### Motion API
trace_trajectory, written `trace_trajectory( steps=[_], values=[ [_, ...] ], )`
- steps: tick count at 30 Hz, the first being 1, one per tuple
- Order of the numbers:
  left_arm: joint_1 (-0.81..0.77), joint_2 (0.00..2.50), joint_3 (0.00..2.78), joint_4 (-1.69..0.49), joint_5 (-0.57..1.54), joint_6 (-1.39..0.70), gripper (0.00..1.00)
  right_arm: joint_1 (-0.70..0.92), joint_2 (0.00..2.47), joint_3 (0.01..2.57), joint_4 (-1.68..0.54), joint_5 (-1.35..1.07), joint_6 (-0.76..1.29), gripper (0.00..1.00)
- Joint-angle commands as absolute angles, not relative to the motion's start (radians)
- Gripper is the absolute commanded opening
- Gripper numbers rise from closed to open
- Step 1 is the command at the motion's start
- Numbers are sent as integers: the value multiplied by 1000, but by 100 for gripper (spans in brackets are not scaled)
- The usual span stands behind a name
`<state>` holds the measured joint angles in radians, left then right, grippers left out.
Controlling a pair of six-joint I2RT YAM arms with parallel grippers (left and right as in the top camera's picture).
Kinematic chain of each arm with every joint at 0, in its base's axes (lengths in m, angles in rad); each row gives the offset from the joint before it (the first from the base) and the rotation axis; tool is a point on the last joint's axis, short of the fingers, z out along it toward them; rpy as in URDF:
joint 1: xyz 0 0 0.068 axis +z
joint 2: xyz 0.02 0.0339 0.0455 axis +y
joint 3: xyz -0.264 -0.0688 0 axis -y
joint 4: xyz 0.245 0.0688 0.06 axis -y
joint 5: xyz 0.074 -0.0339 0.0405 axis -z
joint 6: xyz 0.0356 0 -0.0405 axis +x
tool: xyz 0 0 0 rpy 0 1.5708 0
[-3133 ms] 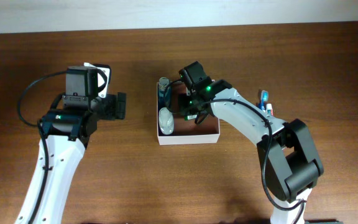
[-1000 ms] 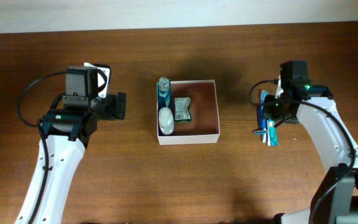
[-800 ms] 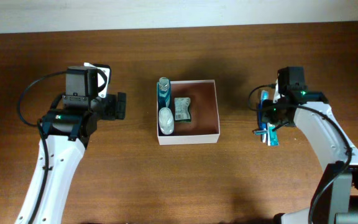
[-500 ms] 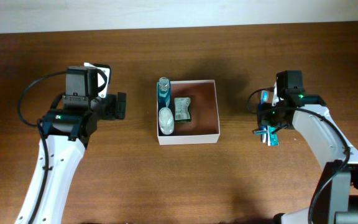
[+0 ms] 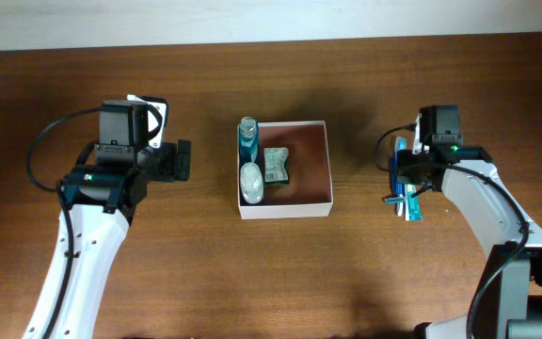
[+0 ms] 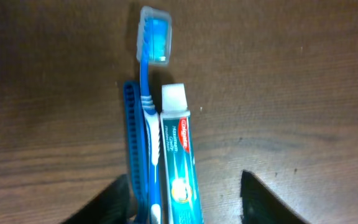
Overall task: Pack container
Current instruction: 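Lower the right gripper and grasp the toothpaste tube cap end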
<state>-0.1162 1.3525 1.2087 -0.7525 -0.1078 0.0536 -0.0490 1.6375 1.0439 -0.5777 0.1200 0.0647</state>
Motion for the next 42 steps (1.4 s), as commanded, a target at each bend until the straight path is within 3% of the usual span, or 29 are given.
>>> trace_trajectory(
  steps=[1,15,19,25,42],
  values=[
    [-113,1357,1212,-750,-101,69,100,-54,1647,1037,-552,144,55,40],
    [-113,1357,1212,-750,-101,70,99,-54,1790,1036,-488,144,-52,35],
    [-113,1357,1212,-750,-101,70,100,-54,1805,1036,-474,145,-52,24],
    [-113,1357,1212,-750,-101,70,100,-54,1806,1036,-463,144,-52,16],
    [-113,1357,1212,-750,-101,70,100,-63,1833,1020,-443,148,-52,17]
  ],
)
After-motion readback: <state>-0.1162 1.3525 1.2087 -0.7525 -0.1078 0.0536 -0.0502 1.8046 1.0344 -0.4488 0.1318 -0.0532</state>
